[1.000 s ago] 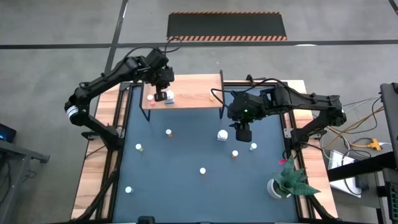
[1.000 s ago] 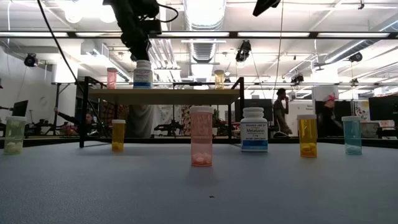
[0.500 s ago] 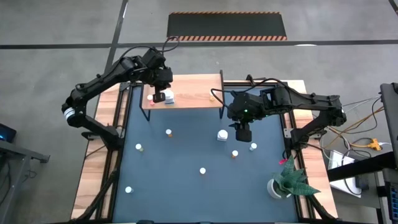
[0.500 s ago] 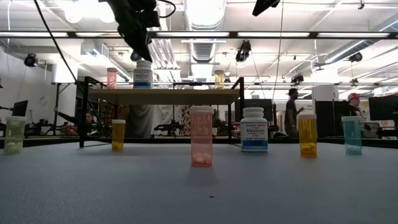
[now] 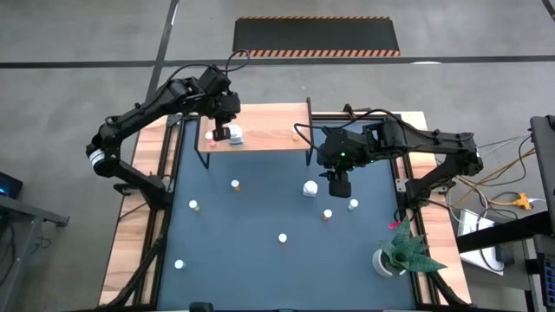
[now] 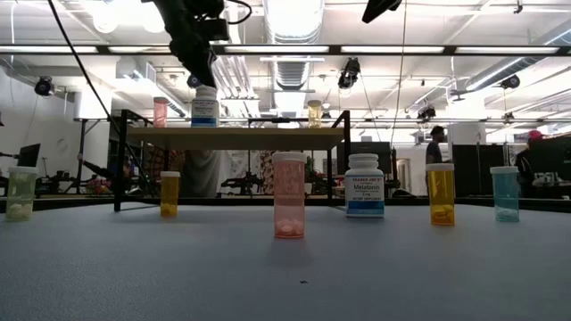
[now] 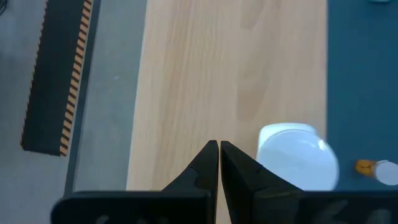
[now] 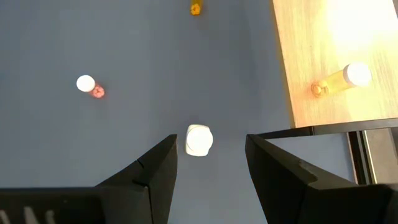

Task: Pick and place medicine bottles onto shelf by color
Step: Adjust the white pill bottle on the shelf

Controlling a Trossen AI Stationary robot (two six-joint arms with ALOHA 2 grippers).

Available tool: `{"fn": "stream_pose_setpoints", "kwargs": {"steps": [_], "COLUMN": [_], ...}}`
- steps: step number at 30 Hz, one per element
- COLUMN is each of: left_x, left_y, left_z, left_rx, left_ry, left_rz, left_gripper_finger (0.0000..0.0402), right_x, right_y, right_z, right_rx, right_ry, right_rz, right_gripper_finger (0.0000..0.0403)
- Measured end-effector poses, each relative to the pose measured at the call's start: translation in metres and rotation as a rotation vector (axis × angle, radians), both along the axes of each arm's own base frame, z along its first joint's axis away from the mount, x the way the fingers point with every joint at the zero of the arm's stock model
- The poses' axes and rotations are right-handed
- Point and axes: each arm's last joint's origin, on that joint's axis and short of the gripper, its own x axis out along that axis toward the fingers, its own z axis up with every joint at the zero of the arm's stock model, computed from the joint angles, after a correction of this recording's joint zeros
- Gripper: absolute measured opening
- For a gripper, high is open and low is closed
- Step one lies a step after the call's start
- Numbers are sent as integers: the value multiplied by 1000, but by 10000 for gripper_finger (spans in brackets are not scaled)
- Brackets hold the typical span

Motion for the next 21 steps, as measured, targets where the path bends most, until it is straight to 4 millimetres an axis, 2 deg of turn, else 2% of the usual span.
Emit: {"fn": "stream_pose_setpoints", "kwargs": {"steps": [21], "left_x": [3], "left_y": [-5], "left_z": [-6], "left_rx": [-70], "left_ry": [14], "left_rz": [-45], "left_gripper_finger": [0], "right_x": [0], "right_y": [0], "right_z": [0], "right_rx": [4], "right_ry": [1], "right_rz": [-6], "right_gripper_finger": [180]}}
